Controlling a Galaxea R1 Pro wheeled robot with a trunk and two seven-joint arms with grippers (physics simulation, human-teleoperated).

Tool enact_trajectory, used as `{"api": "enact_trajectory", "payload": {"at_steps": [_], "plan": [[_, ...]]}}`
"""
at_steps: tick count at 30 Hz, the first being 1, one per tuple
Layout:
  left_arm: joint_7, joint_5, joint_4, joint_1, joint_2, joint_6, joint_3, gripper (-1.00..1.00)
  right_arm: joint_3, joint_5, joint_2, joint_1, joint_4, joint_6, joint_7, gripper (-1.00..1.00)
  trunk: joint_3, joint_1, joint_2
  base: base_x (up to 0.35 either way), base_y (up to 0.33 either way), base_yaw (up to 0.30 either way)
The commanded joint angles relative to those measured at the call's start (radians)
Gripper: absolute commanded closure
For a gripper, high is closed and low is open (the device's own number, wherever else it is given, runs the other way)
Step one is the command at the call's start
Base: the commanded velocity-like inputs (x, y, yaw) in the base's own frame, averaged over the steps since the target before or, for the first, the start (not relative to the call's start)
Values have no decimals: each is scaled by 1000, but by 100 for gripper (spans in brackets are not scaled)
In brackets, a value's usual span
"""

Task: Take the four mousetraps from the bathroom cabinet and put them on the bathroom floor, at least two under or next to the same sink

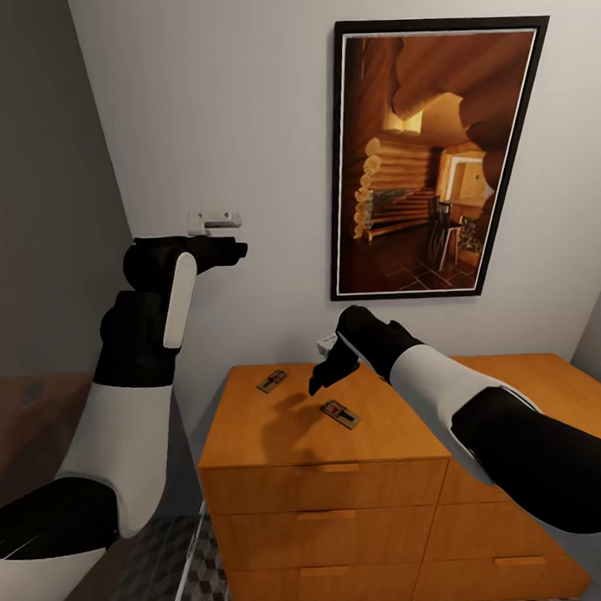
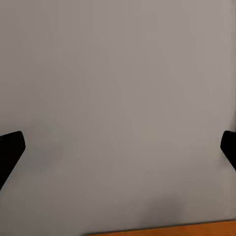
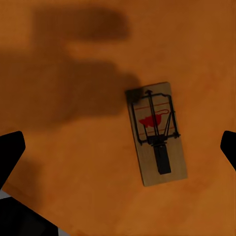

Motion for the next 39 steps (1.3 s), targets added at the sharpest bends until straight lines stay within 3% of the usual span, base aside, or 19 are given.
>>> {"api": "enact_trajectory", "payload": {"at_steps": [1, 4, 16, 26, 39], "plan": [[10, 10, -1, -1, 0, 4, -1, -100, 6, 0, -1, -2, 1, 3, 4, -100, -1, 0, -1, 0, 0, 0], [10, 10, -1, -1, -1, 4, -1, -100, 6, 0, -2, -5, 7, 3, 4, -100, -1, 0, -1, 0, 0, 0], [10, 10, -7, -1, -1, 4, 0, -100, 4, 0, -9, -11, 25, 3, 5, -100, -39, 46, -85, 0, 0, 0], [10, 10, -9, -1, -2, 4, -1, -100, 4, 0, -12, -13, 28, 3, 5, -100, -39, 46, -85, 0, 0, 0], [10, 10, -14, -1, -2, 4, 0, -100, 4, 0, -14, -26, 30, 3, 5, -100, -80, 96, -176, 0, 0, 0]]}}
